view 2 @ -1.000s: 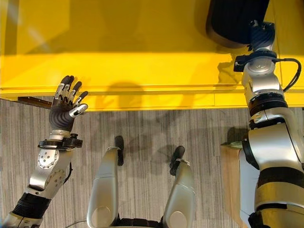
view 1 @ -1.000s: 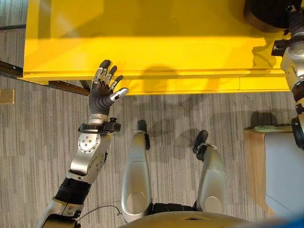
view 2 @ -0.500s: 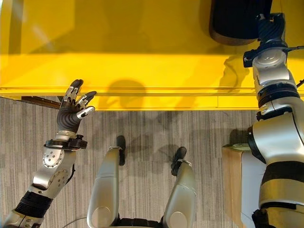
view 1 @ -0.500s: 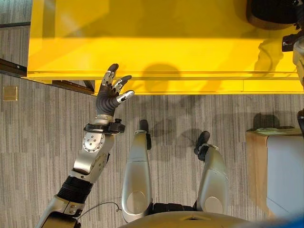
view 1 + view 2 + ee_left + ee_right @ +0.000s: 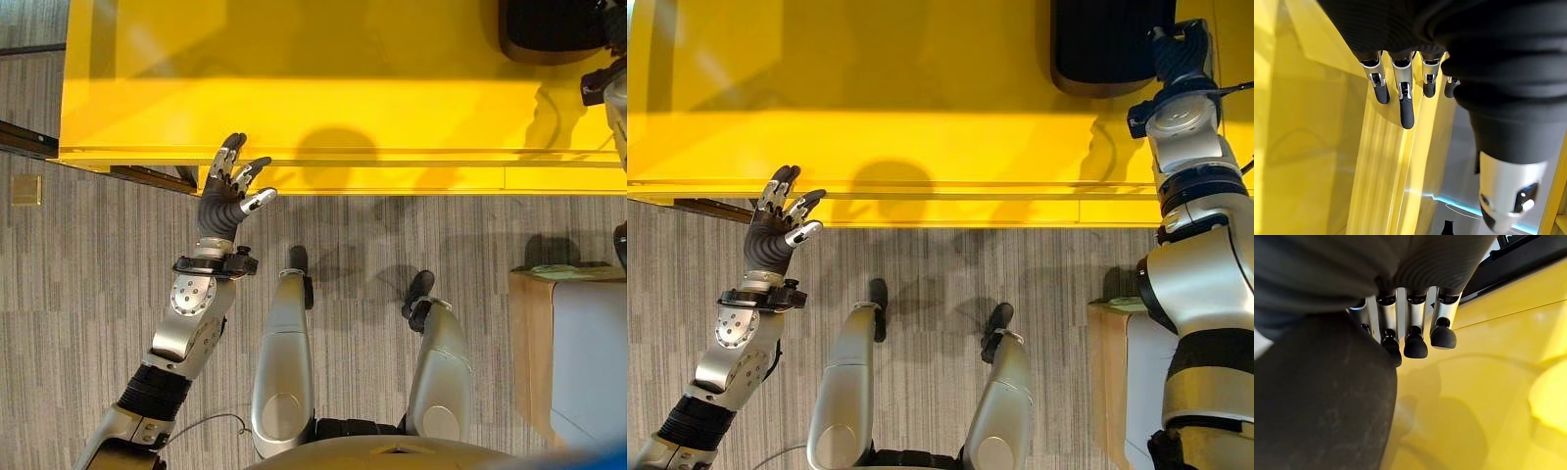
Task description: Move parts from the plastic box to the shelf.
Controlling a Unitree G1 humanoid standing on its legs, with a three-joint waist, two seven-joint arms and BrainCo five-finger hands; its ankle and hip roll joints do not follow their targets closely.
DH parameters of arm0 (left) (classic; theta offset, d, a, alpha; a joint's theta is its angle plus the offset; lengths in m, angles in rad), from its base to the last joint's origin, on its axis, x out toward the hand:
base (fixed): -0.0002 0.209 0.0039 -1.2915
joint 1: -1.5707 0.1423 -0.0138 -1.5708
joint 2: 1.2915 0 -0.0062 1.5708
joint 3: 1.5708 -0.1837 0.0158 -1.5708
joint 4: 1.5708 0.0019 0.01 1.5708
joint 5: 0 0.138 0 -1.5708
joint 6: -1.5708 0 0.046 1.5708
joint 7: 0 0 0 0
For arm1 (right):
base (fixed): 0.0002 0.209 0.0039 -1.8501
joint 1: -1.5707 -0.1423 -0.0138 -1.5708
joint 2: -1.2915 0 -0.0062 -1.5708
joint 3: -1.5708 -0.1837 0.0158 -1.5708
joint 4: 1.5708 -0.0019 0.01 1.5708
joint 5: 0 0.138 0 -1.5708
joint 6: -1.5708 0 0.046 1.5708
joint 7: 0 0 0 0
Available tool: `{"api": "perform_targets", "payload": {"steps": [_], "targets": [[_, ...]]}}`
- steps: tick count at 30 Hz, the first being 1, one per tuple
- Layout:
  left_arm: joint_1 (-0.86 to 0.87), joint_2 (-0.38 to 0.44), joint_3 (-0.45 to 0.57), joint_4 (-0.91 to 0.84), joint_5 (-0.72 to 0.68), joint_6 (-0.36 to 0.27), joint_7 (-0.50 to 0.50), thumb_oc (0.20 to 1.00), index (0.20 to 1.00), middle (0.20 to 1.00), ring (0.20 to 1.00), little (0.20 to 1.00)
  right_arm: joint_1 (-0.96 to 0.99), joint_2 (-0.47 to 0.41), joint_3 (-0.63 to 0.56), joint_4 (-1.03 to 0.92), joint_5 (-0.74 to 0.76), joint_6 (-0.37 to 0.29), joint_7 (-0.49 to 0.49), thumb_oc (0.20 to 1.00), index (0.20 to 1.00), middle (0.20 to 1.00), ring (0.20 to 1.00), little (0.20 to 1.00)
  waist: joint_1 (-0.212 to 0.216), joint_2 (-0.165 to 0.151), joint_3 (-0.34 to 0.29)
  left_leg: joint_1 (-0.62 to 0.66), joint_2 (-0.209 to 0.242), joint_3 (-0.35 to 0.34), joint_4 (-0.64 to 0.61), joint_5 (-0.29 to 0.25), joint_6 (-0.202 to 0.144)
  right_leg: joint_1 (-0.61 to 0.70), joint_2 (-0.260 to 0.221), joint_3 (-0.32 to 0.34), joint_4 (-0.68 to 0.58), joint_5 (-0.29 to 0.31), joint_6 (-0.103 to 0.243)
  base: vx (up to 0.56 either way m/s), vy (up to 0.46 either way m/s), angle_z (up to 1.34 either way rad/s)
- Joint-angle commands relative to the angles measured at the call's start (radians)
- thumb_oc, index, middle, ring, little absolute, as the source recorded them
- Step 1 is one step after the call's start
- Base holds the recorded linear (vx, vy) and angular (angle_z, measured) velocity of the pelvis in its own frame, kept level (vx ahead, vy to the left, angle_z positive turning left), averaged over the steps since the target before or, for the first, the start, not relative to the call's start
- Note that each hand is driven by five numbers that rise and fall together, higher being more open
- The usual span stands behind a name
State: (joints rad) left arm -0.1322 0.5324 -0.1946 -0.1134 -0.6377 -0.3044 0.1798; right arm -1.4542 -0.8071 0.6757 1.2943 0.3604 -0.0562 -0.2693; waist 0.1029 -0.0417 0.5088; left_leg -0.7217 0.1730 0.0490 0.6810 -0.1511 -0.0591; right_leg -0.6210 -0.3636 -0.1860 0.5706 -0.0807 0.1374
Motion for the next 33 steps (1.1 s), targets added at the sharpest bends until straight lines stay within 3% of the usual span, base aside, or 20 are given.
{"api": "perform_targets", "payload": {"steps": [1,10,11,12,13,33], "targets": [[0.053,0.003,-0.039,0.016,-0.010,-0.003,0.003,1.000,1.000,1.000,1.000,1.000,-0.096,-0.071,-0.004,0.000,0.036,-0.045,-0.028,0.200,0.200,0.200,0.200,0.200,0.009,0.002,-0.041,-0.006,0.055,-0.102,-0.062,0.016,-0.062,0.062,0.001,-0.012,0.155,-0.147,-0.011,0.00,0.000,0.00],[0.045,0.011,-0.044,0.019,-0.013,-0.002,0.003,1.000,1.000,1.000,1.000,1.000,-0.105,-0.056,-0.024,0.035,0.077,-0.043,-0.026,0.200,0.200,0.200,0.200,0.200,0.011,0.006,-0.035,-0.006,0.052,-0.103,-0.062,0.017,-0.061,0.061,0.001,-0.011,0.154,-0.148,-0.012,0.00,0.000,0.00],[0.043,0.010,-0.045,0.019,-0.014,-0.002,0.004,1.000,1.000,1.000,1.000,1.000,-0.105,-0.052,-0.032,0.039,0.089,-0.043,-0.030,0.363,0.363,0.363,0.363,0.363,0.012,0.006,-0.034,-0.007,0.052,-0.103,-0.062,0.017,-0.061,0.060,0.001,-0.011,0.155,-0.149,-0.013,0.00,0.000,0.00],[0.043,0.010,-0.045,0.019,-0.014,-0.002,0.004,1.000,1.000,1.000,1.000,1.000,-0.105,-0.053,-0.032,0.038,0.089,-0.043,-0.030,0.476,0.476,0.476,0.476,0.476,0.012,0.006,-0.034,-0.007,0.052,-0.103,-0.062,0.017,-0.061,0.060,0.001,-0.011,0.155,-0.149,-0.013,0.00,0.000,0.00],[0.043,0.012,-0.044,0.020,-0.015,-0.004,0.004,1.000,1.000,1.000,1.000,1.000,-0.111,-0.049,-0.027,0.039,0.093,-0.044,-0.026,1.000,1.000,1.000,1.000,1.000,0.013,0.006,-0.034,-0.005,0.052,-0.102,-0.064,0.018,-0.060,0.061,0.002,-0.011,0.154,-0.149,-0.012,0.00,0.000,0.00],[0.048,0.031,-0.036,0.017,-0.017,0.000,0.002,1.000,1.000,1.000,1.000,1.000,-0.121,-0.055,-0.018,0.004,0.073,-0.046,-0.049,1.000,1.000,1.000,1.000,1.000,-0.006,0.006,-0.037,0.009,0.052,-0.095,-0.065,0.017,-0.064,0.068,0.004,0.000,0.151,-0.148,-0.015,0.00,0.000,0.00]]}}
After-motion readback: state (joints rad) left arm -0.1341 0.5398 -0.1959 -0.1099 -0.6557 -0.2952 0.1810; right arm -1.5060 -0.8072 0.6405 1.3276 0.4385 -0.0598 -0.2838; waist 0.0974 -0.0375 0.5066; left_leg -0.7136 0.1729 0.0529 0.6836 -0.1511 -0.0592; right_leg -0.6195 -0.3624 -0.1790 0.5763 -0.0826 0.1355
